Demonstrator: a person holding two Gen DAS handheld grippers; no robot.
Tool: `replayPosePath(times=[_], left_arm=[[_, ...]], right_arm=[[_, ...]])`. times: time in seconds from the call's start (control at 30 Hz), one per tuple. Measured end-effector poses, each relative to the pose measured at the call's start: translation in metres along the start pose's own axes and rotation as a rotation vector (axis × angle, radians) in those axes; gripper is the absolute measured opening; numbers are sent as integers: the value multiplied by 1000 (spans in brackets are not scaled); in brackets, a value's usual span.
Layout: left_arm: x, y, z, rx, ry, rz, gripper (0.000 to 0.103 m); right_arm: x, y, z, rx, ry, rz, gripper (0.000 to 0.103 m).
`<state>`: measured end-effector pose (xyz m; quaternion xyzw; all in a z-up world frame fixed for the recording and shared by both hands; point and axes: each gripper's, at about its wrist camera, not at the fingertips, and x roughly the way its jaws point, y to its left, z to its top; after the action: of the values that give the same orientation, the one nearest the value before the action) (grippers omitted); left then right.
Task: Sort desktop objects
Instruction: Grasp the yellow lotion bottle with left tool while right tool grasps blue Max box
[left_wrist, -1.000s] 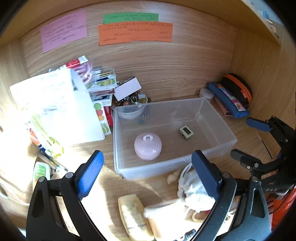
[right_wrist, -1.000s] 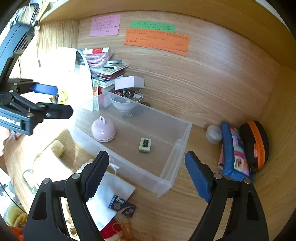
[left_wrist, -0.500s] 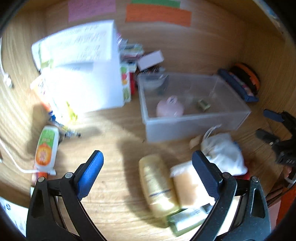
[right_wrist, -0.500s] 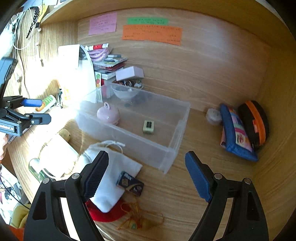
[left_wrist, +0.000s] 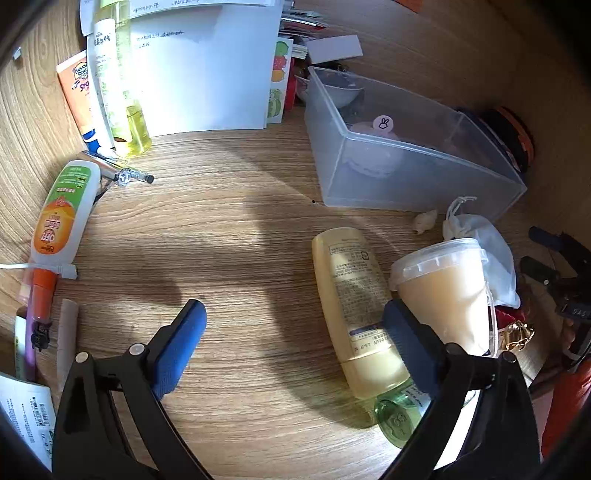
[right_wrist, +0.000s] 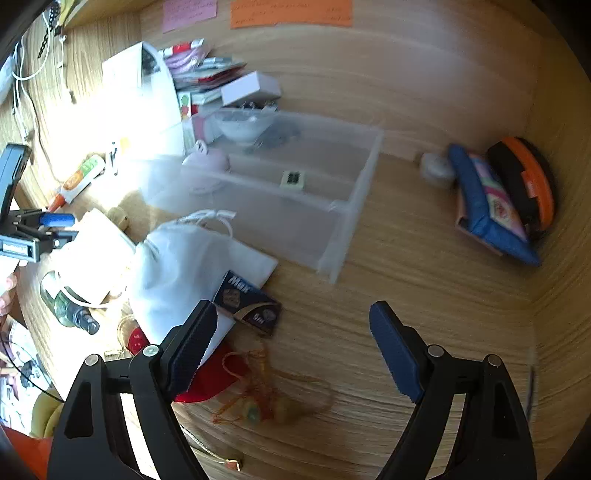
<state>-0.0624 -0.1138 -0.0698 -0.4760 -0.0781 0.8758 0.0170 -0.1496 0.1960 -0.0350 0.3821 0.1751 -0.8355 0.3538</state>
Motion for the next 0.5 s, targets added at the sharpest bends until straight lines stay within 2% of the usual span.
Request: replayPosePath(times=[0.07,0.27,0.43,0.5], left_arm=[[3,-6,-2,17,14,-19,98],[9,-16,-4,60,15,2,98],[21,-21,-7,107,11,118,98],[19,-20,-8,109,0,119,97]], right_arm=[[5,4,-3,-8,13,10,83],[10,9,-5,-19,20,18,83],[12,9,-4,-14,20,24,83],[16,9,-2,-20,23,25,83]])
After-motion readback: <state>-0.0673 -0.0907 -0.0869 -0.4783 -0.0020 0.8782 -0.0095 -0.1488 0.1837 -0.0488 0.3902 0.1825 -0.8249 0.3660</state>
